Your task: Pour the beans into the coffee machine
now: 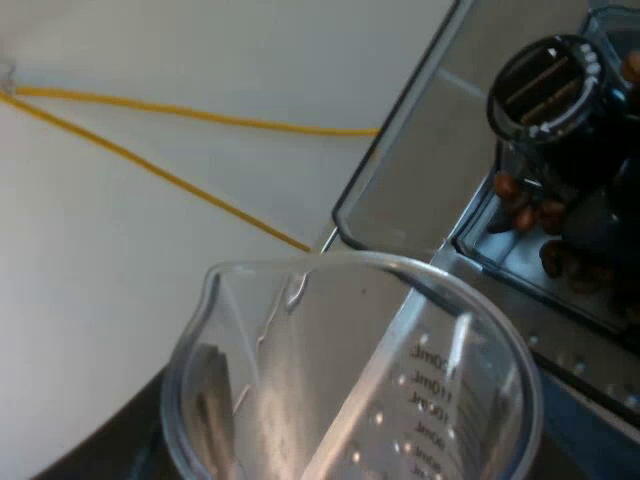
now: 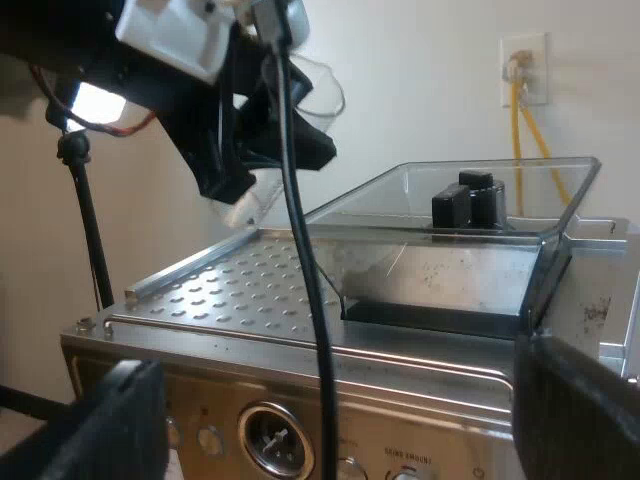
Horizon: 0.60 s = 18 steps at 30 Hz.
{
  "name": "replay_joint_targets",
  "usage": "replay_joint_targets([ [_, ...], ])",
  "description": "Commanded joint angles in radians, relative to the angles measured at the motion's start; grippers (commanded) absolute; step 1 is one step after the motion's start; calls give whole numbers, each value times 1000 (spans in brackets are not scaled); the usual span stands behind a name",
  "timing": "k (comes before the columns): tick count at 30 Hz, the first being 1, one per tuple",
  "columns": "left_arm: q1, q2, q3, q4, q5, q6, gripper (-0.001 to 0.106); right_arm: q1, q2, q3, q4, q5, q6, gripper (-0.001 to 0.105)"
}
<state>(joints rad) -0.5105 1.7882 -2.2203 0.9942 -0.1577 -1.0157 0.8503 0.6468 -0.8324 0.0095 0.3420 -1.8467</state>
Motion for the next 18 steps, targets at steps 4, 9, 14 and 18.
replay_joint_targets([
  [4,-1,-78,0,88,-14,-107,29,3,-7,-11,-3,-8,-16,72],
  [9,18,-124,0,146,-14,-142,29,3,-7,-11,0,-8,-16,72],
  [14,61,-178,0,205,-14,-178,29,3,-7,-11,5,-48,-16,72],
  [18,96,-218,0,253,-7,-198,29,3,-7,-11,24,-159,-16,72],
])
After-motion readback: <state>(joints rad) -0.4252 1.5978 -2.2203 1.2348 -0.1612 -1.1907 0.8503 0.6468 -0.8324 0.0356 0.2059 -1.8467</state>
